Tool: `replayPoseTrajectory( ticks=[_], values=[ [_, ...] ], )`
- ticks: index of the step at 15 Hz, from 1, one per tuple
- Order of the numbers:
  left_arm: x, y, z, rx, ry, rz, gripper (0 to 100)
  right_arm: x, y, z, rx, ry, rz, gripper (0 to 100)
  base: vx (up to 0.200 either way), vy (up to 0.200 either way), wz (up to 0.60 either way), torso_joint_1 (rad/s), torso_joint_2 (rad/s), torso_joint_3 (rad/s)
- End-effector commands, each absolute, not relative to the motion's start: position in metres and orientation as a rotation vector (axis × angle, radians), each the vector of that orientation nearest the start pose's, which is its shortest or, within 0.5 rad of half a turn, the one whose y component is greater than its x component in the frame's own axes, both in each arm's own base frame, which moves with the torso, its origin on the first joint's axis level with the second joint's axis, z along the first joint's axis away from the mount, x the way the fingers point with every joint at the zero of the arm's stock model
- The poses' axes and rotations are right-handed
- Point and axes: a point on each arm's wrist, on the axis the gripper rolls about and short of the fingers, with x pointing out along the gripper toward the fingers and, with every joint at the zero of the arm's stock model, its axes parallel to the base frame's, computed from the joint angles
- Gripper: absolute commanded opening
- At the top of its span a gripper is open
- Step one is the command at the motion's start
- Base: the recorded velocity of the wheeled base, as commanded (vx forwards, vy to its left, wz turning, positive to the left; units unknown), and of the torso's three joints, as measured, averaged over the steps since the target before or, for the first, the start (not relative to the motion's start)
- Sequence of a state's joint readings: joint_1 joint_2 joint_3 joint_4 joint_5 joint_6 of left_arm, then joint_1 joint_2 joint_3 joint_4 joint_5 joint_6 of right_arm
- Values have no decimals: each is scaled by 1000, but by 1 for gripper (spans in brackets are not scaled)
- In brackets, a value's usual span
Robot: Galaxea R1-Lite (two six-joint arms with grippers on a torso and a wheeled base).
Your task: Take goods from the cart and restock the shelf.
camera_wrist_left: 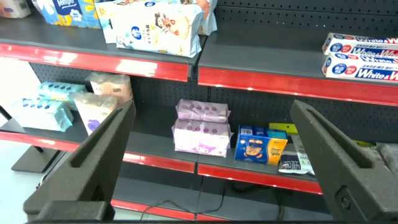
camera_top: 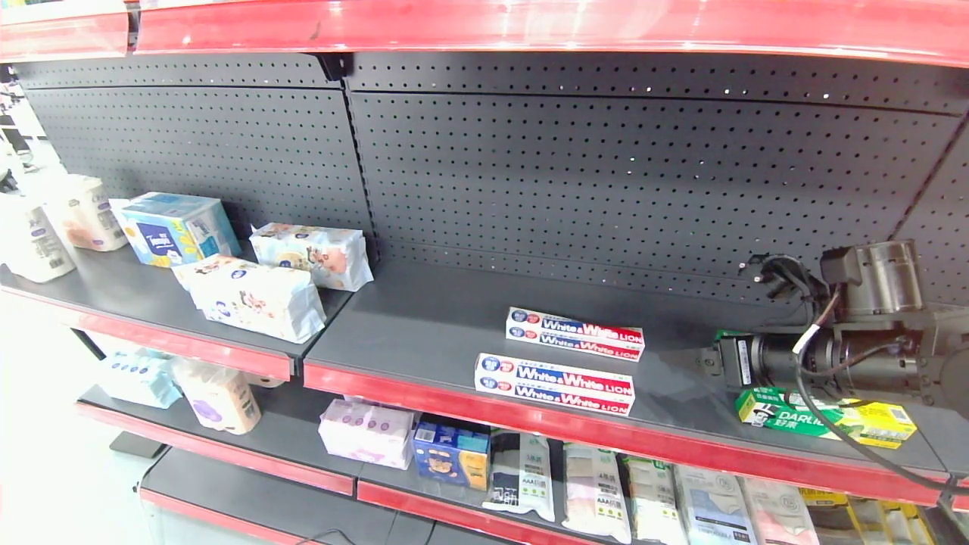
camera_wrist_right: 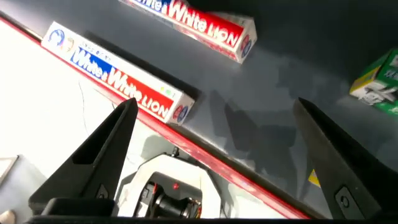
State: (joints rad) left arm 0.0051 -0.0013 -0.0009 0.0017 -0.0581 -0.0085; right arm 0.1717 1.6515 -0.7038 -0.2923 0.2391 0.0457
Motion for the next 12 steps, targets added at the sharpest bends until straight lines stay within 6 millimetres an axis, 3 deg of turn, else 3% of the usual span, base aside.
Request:
replayPoseTrajectory(
  ticks=[1, 7, 9, 12],
  values=[
    [-23, -1, 75, -9, 2, -52, 100, 256, 56, 128, 58, 683, 404, 100, 0, 0, 0, 0, 0, 0],
    [-23, -1, 76, -9, 0, -52, 100, 232, 63, 113, 38, 731, 444, 100, 0, 0, 0, 0, 0, 0],
    [-23, -1, 76, -9, 0, -52, 100, 238, 59, 110, 46, 741, 422, 100, 0, 0, 0, 0, 0, 0],
    [-23, -1, 76, -9, 0, -52, 100, 263, 50, 106, 74, 748, 361, 100, 0, 0, 0, 0, 0, 0]
  ],
)
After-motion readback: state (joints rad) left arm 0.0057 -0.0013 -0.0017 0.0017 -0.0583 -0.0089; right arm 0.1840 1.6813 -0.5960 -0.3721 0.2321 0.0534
